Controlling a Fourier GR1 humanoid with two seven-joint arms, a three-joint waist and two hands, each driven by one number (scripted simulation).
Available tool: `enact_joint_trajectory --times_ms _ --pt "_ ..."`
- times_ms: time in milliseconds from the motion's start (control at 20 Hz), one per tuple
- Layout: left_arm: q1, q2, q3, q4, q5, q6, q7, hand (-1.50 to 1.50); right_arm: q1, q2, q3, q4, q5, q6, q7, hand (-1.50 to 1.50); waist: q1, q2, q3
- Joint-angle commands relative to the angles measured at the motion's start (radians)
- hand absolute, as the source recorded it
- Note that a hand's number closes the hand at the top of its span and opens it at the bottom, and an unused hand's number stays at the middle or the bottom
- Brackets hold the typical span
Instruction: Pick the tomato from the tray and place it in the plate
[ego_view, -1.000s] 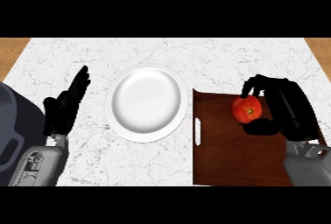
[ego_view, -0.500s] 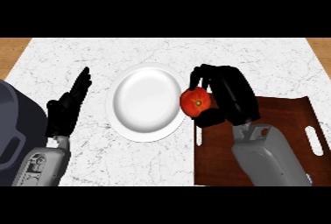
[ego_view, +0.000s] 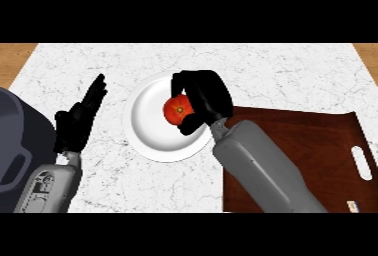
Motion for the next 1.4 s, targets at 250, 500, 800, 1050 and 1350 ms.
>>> enact_joint_trajectory --times_ms 250,500,800,1050,1350 --pt "-0.003 -0.037 -0.042 0.007 -0.040 0.012 -0.016 0.00 -0.140 0.010 0.194 0.365 -0.164 -0.189 0.124 1.50 0.043 0.009 0.000" --pt "-0.052 -0.038 -0.039 0.009 -0.034 0.000 0.016 0.00 -0.157 0.011 0.220 0.468 -0.364 -0.280 0.026 -1.50 0.055 0.012 0.001" --pt "-0.074 -0.006 -0.001 0.044 -0.004 -0.040 -0.003 0.00 -0.128 0.011 0.237 0.493 -0.538 -0.367 -0.161 -1.50 0.064 0.019 0.002" --pt "-0.023 -0.007 0.007 0.027 -0.008 -0.025 -0.022 0.00 -0.120 0.011 0.155 0.405 -0.676 -0.483 -0.237 -1.50 0.034 0.007 0.001" --pt "0.005 -0.004 0.018 -0.013 -0.016 -0.003 0.010 0.00 -0.077 -0.025 -0.014 0.368 -0.747 -0.525 -0.314 -1.50 -0.016 -0.005 0.001"
